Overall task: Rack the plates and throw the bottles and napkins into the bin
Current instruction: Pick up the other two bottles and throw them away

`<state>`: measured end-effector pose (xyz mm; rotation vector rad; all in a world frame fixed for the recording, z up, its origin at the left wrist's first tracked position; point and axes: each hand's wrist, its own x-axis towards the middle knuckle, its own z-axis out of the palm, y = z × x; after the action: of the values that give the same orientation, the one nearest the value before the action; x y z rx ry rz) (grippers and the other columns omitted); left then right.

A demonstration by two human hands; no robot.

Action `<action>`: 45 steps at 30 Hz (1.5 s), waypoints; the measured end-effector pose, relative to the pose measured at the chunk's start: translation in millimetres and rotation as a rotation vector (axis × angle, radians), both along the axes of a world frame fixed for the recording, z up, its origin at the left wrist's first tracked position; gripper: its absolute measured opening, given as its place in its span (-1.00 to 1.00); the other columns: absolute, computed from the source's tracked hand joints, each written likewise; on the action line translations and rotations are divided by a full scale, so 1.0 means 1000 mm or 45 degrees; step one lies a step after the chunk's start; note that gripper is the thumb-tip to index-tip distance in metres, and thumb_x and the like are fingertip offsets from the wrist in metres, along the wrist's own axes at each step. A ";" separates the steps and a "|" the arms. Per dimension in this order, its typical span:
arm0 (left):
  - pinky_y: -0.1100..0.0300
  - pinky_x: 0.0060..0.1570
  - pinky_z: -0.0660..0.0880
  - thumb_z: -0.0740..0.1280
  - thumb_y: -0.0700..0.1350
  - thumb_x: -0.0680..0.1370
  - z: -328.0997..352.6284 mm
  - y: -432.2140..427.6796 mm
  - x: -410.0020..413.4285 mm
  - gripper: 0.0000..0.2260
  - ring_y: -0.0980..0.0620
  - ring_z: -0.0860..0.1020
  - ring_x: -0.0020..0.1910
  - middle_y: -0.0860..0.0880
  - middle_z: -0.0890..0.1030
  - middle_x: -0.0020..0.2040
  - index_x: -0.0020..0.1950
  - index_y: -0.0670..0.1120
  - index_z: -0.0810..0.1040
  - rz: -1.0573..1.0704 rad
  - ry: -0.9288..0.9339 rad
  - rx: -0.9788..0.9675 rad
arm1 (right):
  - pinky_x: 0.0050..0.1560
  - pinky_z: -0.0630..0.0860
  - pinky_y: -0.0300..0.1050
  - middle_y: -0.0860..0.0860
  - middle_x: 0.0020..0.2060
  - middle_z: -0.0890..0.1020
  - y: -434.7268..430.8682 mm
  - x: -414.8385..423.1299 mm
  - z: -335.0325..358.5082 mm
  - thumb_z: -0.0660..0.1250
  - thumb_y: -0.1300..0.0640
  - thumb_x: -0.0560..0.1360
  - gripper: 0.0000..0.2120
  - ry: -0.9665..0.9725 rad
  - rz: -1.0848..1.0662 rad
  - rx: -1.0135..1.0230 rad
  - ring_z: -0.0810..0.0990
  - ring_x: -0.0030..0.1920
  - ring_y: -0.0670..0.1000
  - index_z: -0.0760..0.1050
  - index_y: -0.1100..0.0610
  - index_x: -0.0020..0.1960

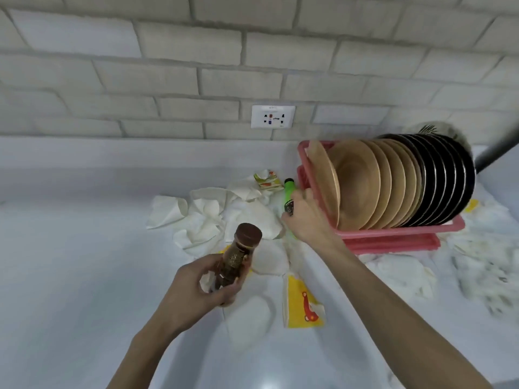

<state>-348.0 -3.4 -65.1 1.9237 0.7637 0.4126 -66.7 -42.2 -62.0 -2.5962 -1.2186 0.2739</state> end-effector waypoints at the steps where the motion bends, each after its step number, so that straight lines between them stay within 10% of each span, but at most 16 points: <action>1: 0.47 -0.09 0.39 0.58 -0.13 0.39 0.000 0.003 -0.001 -0.73 0.18 0.55 -0.08 0.18 0.66 -0.11 -0.06 0.19 0.63 -0.026 -0.015 -0.035 | 0.07 0.45 0.06 0.18 0.21 0.36 0.007 0.002 -0.002 0.33 0.08 0.48 -0.40 -0.019 -0.031 -0.048 0.44 0.21 0.25 0.22 0.14 0.46; 11: 0.09 0.01 0.53 0.42 0.22 0.35 -0.018 0.022 -0.010 -0.73 0.04 0.60 -0.08 0.14 0.69 -0.07 0.03 0.24 0.60 -0.014 -0.111 -0.258 | 0.20 0.45 0.07 0.27 0.35 0.40 0.041 0.005 -0.027 0.19 0.20 0.56 -0.41 -0.023 -0.236 -0.431 0.48 0.31 0.26 0.06 0.35 0.50; 15: 0.13 -0.06 0.58 0.50 0.03 0.47 -0.018 0.028 -0.007 -0.72 0.06 0.63 -0.07 0.17 0.69 -0.02 0.15 0.18 0.56 -0.019 -0.093 -0.312 | 0.17 0.48 0.15 0.32 0.31 0.42 0.037 -0.001 -0.030 0.16 0.21 0.57 -0.40 -0.077 -0.248 -0.413 0.52 0.24 0.32 0.01 0.31 0.52; 24: 0.35 -0.14 0.54 0.41 -0.04 0.48 -0.010 0.014 0.025 -0.69 0.12 0.67 -0.03 0.07 0.71 -0.01 0.22 0.06 0.52 -0.032 -0.231 -0.534 | -0.04 0.40 -0.01 0.25 0.23 0.46 -0.032 -0.048 0.029 0.29 0.10 0.58 -0.26 0.033 -0.054 0.032 0.54 0.14 0.26 -0.07 0.24 0.57; 31: 0.33 -0.12 0.55 0.39 -0.11 0.46 -0.011 -0.027 0.055 -0.75 0.10 0.67 -0.05 0.04 0.71 -0.01 0.12 -0.07 0.58 -0.091 -0.288 -0.621 | 0.16 0.45 -0.03 0.10 0.26 0.50 -0.138 -0.084 0.038 0.35 0.13 0.54 -0.23 0.333 -0.073 0.414 0.50 0.19 0.10 -0.03 0.03 0.59; 45: 0.30 -0.17 0.55 0.49 -0.11 0.45 -0.014 -0.264 0.124 -0.64 0.00 0.67 -0.03 -0.03 0.71 0.00 0.21 -0.06 0.52 -0.338 -0.098 -0.560 | 0.14 0.38 -0.38 -0.37 0.19 0.49 -0.418 -0.095 0.009 0.36 0.14 0.56 -0.34 0.717 -0.547 0.844 0.47 0.22 -0.29 0.10 -0.39 0.39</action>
<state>-224.2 -267.5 -78.8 1.5564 0.4895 0.1378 -161.4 -460.6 -53.1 -1.9313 -0.4328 0.3932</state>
